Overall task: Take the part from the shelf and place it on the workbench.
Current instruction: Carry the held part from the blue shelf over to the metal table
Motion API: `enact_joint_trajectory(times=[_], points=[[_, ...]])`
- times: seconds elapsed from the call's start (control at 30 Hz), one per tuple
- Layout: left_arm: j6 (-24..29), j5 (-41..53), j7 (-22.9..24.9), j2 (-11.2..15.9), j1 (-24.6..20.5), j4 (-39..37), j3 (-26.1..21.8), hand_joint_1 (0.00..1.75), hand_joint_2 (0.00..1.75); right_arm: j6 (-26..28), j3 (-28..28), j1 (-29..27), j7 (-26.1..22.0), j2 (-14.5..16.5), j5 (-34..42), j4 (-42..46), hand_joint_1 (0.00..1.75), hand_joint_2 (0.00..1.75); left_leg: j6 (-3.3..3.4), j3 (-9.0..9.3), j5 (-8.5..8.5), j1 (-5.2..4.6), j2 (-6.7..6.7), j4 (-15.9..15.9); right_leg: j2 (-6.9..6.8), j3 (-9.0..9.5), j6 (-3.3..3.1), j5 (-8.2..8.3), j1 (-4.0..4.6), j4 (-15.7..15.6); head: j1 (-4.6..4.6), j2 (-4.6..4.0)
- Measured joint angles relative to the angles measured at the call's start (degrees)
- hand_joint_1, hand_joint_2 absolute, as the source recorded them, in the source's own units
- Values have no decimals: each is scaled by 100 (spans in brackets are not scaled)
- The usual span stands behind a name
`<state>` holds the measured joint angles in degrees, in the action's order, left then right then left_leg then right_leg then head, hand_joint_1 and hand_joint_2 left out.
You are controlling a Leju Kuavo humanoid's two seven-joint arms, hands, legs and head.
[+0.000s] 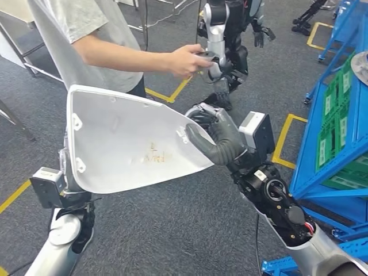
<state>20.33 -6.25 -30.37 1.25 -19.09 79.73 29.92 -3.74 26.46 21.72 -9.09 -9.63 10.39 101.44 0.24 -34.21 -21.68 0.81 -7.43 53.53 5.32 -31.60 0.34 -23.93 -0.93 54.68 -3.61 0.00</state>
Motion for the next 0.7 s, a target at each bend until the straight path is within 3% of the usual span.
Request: enact_joint_trajectory(times=[0.07, 0.1, 0.13, 0.2, 0.27, 0.3, 0.33, 0.37, 0.43, 0.5, 0.57, 0.6, 0.63, 0.7], points=[[-4, -16, -10, -3, -3, -1, 0, 0, 175, 8, 1, 2, -1, 1, 6, -7, 175, 175, -68, -33, 13, 15, -97, 1, -153, 58, -12, -3, 1, -82, -37, 0], [-5, -26, -29, -4, -14, -2, 0, 0, 175, 15, 1, -1, -2, 1, 8, -7, 175, 175, -94, -61, -30, -8, -27, 58, -237, 94, -23, 1, -20, -131, -28, 0], [-6, -34, -54, -5, -35, -4, 0, 0, 175, 25, -4, -4, -2, -1, 10, -7, 175, 175, -119, -142, -132, -31, 117, 222, -323, 124, -34, 10, -42, -176, 8, 0], [-20, -62, -120, -16, -73, -18, 0, 0, 175, 52, -13, -22, 0, -4, 7, -8, 175, 175, -165, -504, -491, -49, 501, 942, -487, 149, -52, 21, -51, -214, 91, 0], [-52, -101, -185, -30, -82, -45, 0, 0, 175, 78, -11, -53, 14, -5, -10, -9, 175, 175, -211, -907, -755, -13, 666, 1704, -651, 143, -53, 15, -47, -212, 163, 0], [-67, -115, -209, -34, -80, -59, 0, 0, 175, 87, -3, -71, 23, -5, -19, -9, 175, 175, -232, -974, -737, 6, 692, 1813, -730, 144, -48, 9, -50, -210, 194, 0], [-73, -128, -225, -35, -79, -71, 0, 0, 175, 102, 5, -84, 34, -5, -25, -9, 175, 175, -247, -903, -610, 20, 715, 1663, -805, 149, -39, 0, -57, -206, 227, 0], [-75, -137, -232, -36, -80, -78, 0, 0, 175, 120, 13, -93, 43, -5, -27, -9, 175, 175, -256, -706, -406, 30, 770, 1280, -875, 159, -22, -15, -63, -197, 260, 0], [-72, -139, -231, -36, -87, -83, 0, 0, 175, 152, 22, -94, 51, -5, -29, -7, 175, 175, -245, -242, -72, 18, 1037, 392, -991, 175, 37, -64, -47, -161, 320, 0], [-51, -135, -216, -36, -88, -84, -1, 0, 175, 166, 29, -89, 55, -5, -31, -6, 175, 175, -189, -54, 10, -12, 1172, 12, -1082, 194, 102, -113, -5, -135, 314, 0], [-8, -131, -192, -31, -80, -84, -2, 0, 175, 167, 43, -85, 53, -4, -31, -7, 175, 175, -113, -64, 2, -30, 1031, 18, -1188, 233, 158, -143, 0, -143, 270, 0], [11, -129, -179, -26, -77, -83, -2, 0, 175, 162, 48, -82, 50, -4, -28, -7, 175, 175, -81, -56, 5, -24, 965, 14, -1172, 237, 190, -186, -19, -119, 255, 0], [28, -129, -163, -23, -76, -82, -2, 0, 175, 158, 49, -79, 45, -3, -26, -8, 175, 175, -42, -44, 8, -14, 898, 8, -1079, 203, 214, -279, -39, -13, 241, 0], [46, -128, -135, -20, -70, -80, -2, 0, 175, 150, 48, -72, 28, -3, -20, -14, 175, 175, 18, -23, 11, 3, 767, -3, -756, -76, 236, -635, -57, 621, 170, 0]])
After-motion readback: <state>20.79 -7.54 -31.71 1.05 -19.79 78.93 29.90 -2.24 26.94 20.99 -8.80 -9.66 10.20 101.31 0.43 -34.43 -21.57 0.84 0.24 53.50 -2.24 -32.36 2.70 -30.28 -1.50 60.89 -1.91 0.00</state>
